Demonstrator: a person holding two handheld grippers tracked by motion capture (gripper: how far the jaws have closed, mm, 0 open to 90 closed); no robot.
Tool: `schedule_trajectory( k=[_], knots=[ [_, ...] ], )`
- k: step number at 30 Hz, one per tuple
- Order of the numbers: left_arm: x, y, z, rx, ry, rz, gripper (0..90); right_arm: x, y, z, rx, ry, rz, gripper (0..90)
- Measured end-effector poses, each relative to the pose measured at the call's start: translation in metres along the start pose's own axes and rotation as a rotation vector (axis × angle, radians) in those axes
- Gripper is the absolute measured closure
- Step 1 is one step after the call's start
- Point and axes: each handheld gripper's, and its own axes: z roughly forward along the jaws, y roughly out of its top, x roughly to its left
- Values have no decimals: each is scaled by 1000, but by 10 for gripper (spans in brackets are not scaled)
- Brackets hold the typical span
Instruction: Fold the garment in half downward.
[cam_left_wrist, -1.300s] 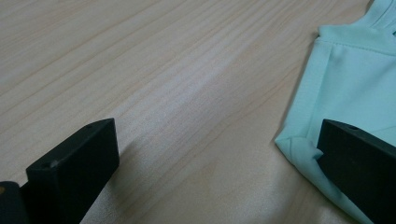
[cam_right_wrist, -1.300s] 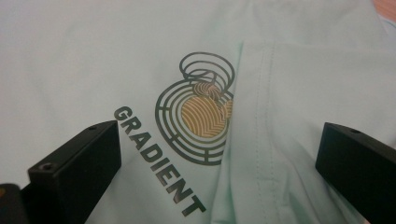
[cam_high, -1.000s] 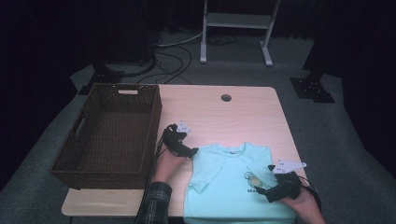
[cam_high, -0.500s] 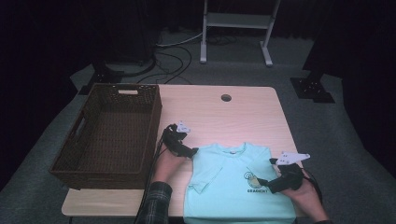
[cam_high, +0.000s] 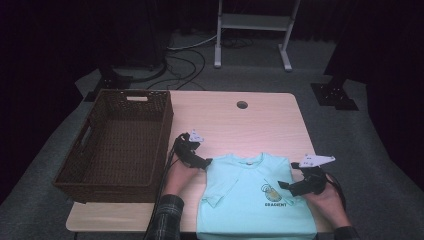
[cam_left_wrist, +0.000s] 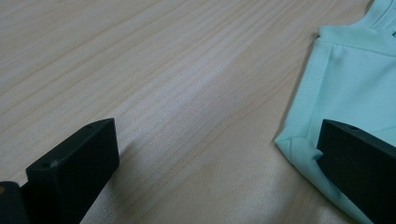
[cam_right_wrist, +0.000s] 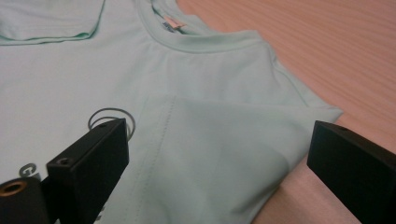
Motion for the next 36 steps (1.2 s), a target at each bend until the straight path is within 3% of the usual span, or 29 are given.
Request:
schedule_trajectory(
  k=[17,36],
  knots=[
    [0,0,0,0,1,1,0,-31,4,10,-10,-29,27,59],
    [0,0,0,0,1,1,0,-59,8,18,-29,-70,19,96]
  ],
)
